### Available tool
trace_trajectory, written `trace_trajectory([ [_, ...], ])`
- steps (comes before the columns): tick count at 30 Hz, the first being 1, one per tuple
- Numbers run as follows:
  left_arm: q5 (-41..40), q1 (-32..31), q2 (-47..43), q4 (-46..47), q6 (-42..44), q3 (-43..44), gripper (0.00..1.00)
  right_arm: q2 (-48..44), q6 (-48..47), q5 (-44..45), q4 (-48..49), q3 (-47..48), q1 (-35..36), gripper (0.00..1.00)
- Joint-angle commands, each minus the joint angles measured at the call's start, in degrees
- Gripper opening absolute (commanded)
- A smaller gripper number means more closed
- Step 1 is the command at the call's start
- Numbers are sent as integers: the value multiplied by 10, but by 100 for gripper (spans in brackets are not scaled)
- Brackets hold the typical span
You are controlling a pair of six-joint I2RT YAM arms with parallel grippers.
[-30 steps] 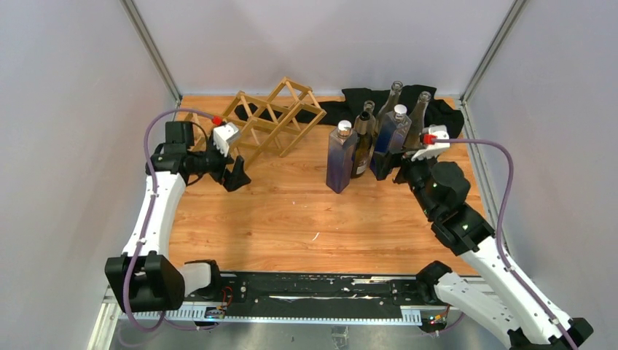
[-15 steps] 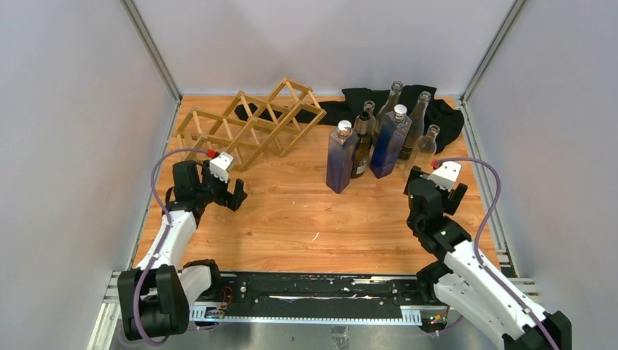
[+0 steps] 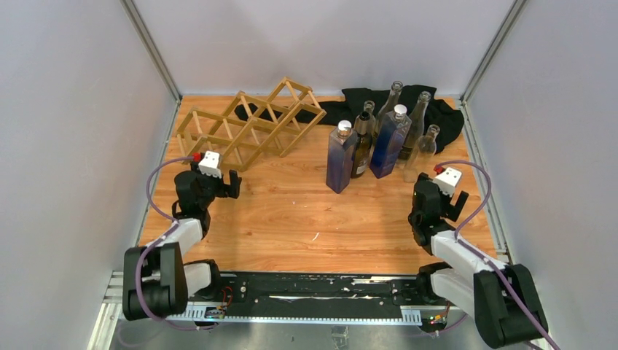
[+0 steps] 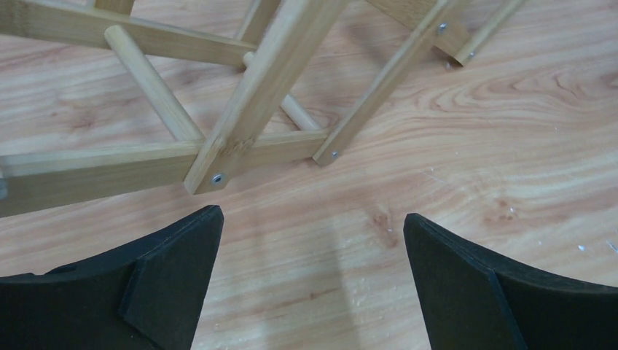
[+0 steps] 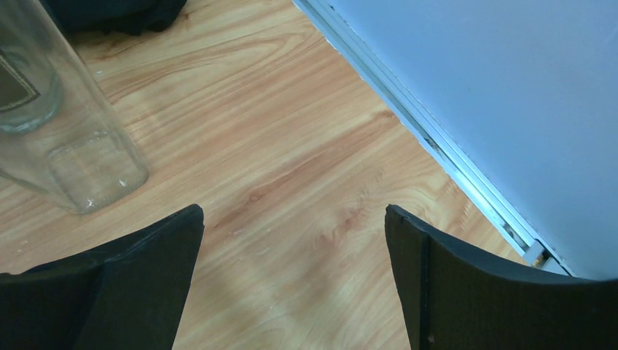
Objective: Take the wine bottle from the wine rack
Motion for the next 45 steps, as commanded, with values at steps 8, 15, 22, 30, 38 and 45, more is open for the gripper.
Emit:
trace_trajectory([
  [8, -59, 3, 112, 317, -108, -47, 100, 116, -82, -124, 259, -25, -51, 93],
  [15, -110, -37, 128, 407, -67, -105, 100, 185, -152, -226, 348, -29, -48, 91],
  [22, -149, -63, 152, 352, -55, -62, 100, 261, -173, -257, 415, -24, -49, 99],
  [30, -148, -63, 147, 349, -56, -61, 100, 260, -161, -271, 398, -17, -63, 100],
  [38, -153, -66, 148, 342, -52, -58, 100, 260, -161, -271, 398, -17, -64, 100],
  [45, -176, -79, 147, 329, -45, -52, 100, 260, -161, -271, 398, -17, -64, 100],
])
